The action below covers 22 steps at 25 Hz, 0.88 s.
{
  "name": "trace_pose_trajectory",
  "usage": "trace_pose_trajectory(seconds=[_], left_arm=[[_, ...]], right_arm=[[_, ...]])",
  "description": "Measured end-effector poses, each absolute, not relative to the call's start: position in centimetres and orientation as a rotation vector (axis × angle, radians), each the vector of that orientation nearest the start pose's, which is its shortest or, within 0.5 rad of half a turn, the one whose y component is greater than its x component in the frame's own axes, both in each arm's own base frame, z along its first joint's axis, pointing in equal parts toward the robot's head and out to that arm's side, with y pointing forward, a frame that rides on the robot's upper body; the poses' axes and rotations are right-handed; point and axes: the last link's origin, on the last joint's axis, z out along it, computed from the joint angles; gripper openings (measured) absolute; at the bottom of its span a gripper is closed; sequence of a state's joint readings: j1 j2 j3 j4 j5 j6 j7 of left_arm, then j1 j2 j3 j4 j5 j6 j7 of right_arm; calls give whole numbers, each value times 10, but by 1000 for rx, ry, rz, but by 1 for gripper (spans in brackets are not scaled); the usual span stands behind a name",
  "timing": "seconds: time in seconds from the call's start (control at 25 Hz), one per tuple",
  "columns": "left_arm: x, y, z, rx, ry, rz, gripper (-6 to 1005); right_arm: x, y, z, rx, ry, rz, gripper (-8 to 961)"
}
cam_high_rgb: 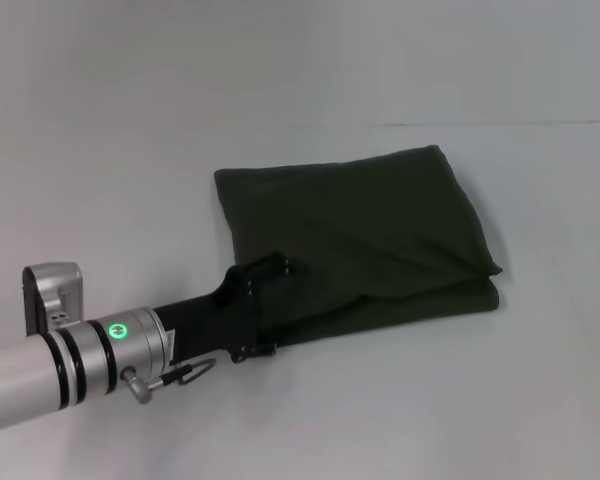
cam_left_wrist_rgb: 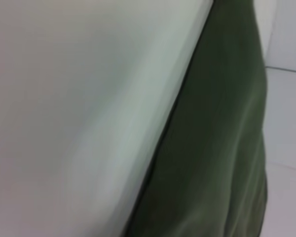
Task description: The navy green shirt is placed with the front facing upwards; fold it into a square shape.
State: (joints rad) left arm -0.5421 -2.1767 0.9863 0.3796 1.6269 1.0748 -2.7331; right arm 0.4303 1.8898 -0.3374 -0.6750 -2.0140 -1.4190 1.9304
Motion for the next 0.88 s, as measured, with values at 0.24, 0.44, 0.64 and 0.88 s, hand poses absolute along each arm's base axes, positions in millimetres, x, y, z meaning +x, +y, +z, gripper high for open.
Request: trace_pose_trajectory(seconds=[0.24,0.44,0.64,0.88], left_arm=[[-263,334,-92,1404,2590,1029,935],[-262,332,-89,1397,2558,1067,935],[-264,328,-91,1381,2561,1057,935],[-262,332,-91,1399,2565,1060,935]], right_arm=[[360,334,138,-1948,1347,815,513],[360,335,138,-1945,1344,815,514],[359,336,139,-1944,1341,815,514],[359,336,139,-1942,1340,817,515]])
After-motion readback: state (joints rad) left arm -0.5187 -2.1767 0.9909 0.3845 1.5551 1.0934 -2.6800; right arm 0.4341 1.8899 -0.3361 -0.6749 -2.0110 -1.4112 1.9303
